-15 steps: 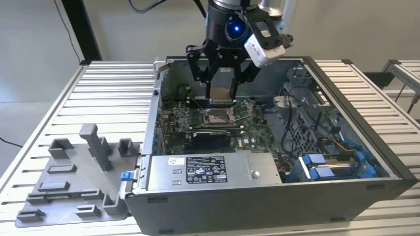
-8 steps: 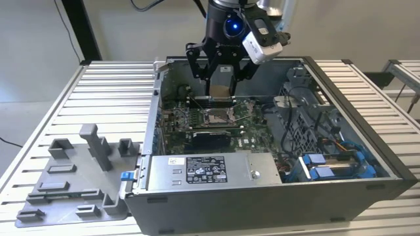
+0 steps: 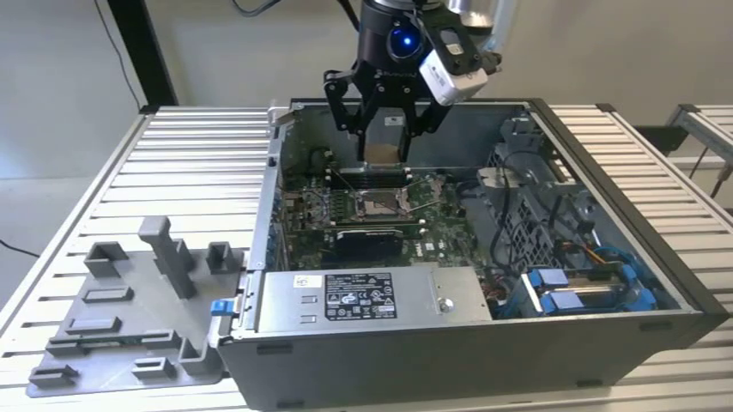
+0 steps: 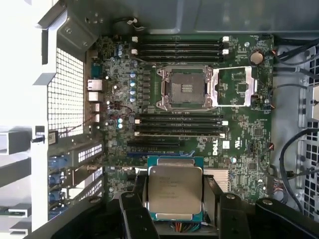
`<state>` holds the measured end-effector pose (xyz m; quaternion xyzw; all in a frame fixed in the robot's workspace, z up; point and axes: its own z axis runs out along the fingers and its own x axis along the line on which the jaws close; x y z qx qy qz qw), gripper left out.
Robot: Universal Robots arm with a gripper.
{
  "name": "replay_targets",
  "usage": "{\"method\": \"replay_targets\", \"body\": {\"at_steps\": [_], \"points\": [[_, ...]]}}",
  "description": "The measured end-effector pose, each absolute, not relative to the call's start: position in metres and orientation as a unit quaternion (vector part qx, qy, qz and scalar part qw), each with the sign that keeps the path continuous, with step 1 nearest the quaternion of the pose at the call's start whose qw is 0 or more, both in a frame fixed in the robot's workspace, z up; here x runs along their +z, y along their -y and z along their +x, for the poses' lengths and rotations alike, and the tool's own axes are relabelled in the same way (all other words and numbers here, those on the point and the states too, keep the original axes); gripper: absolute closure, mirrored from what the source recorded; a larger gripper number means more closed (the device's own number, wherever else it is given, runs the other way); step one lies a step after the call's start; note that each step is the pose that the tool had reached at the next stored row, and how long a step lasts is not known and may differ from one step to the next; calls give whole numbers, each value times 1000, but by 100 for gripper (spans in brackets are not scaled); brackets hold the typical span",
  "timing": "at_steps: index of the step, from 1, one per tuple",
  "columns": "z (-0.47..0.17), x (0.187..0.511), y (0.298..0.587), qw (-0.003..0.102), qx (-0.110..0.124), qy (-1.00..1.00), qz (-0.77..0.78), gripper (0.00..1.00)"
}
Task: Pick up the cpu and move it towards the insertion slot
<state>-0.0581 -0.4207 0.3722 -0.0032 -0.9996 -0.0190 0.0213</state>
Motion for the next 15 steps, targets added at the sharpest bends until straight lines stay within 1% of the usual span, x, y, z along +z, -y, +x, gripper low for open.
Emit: {"method": "replay_targets", "body": {"at_steps": [15], "points": [[-58,370,393,21,-19,1000,-6,100]]}}
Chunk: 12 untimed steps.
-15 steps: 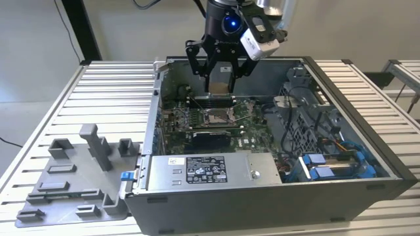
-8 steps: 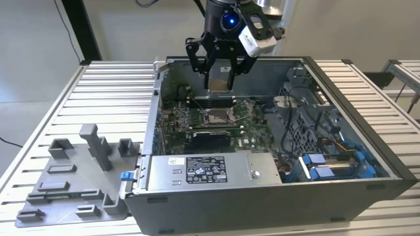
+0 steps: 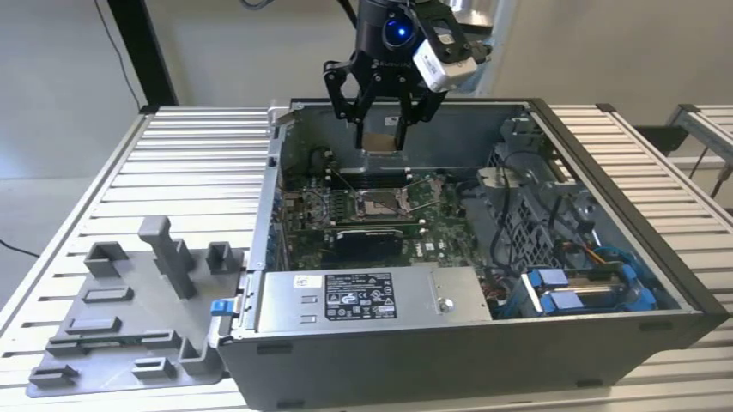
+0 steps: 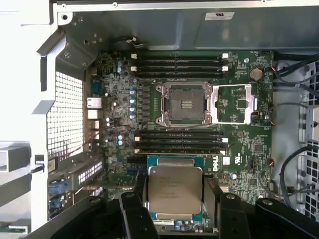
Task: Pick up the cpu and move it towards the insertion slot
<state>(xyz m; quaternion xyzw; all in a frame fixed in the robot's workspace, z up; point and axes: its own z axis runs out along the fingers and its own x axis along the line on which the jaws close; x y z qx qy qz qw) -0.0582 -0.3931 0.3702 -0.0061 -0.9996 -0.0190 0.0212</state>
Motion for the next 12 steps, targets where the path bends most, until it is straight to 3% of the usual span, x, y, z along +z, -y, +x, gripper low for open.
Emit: {"method": "replay_targets", "body": {"at_steps": [12], "points": [[-52,368,378,21,-19,1000,-6,100]]}}
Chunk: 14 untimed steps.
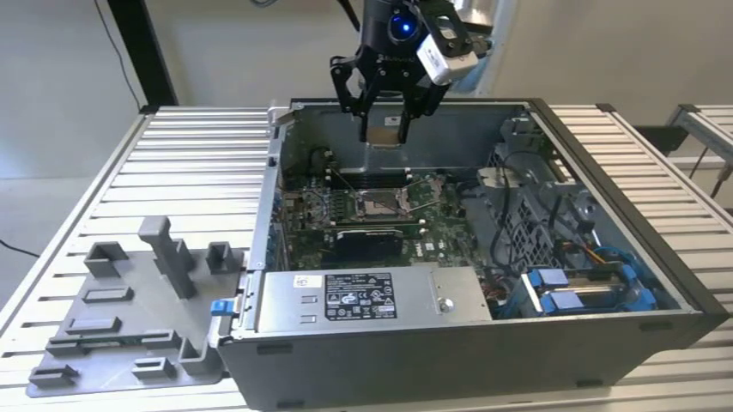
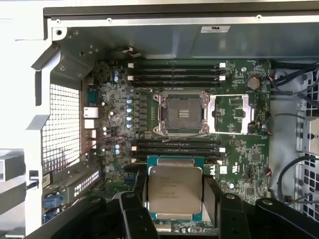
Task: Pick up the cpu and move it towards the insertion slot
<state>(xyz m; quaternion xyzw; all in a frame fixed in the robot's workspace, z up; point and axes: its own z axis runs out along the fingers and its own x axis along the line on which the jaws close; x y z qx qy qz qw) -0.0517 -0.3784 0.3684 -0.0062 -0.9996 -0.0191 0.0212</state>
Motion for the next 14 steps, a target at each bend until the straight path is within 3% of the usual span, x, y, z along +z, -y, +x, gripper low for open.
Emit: {"method": "replay_targets", "body": {"at_steps": [14], "points": [[-43,367,360,21,-19,1000,-6,100]]}}
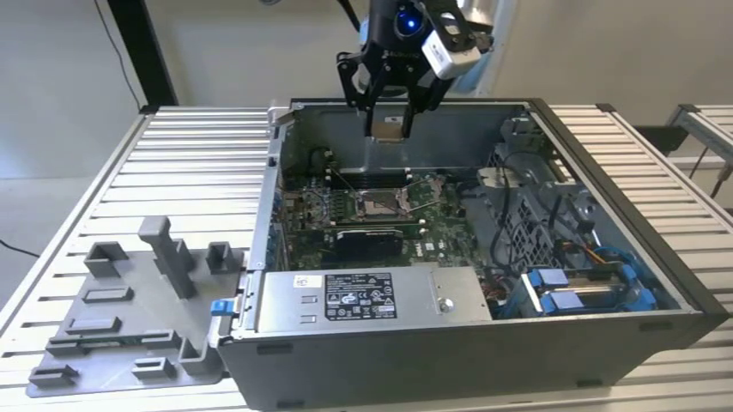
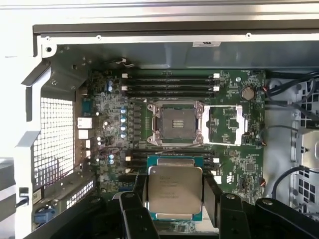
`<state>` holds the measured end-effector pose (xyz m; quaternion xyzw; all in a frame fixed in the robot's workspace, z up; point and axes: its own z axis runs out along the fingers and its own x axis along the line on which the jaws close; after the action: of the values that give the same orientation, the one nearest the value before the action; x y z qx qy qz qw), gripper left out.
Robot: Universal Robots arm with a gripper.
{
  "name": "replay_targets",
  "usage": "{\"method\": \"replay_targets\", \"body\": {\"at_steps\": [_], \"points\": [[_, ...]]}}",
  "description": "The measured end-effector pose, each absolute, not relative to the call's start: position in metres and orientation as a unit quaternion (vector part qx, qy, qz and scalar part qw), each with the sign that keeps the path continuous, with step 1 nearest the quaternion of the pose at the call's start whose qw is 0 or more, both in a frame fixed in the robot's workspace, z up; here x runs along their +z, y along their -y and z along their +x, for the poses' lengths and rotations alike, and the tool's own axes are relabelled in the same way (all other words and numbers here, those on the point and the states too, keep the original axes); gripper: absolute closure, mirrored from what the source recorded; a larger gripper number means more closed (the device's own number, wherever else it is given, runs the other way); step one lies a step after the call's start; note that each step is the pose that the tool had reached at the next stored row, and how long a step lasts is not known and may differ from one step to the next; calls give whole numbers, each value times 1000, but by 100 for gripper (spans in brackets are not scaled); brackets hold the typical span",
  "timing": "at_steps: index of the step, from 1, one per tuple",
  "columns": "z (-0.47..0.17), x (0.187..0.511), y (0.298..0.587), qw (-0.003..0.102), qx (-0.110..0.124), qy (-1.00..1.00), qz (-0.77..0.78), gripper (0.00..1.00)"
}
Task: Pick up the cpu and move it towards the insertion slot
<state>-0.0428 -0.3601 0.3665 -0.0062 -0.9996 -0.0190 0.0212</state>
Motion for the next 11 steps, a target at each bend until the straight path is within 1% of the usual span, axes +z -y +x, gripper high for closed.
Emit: {"method": "replay_targets", "body": {"at_steps": [8,11], "points": [[-40,363,346,21,-19,1000,-6,100],[-36,362,345,21,-19,1000,-6,100]]}}
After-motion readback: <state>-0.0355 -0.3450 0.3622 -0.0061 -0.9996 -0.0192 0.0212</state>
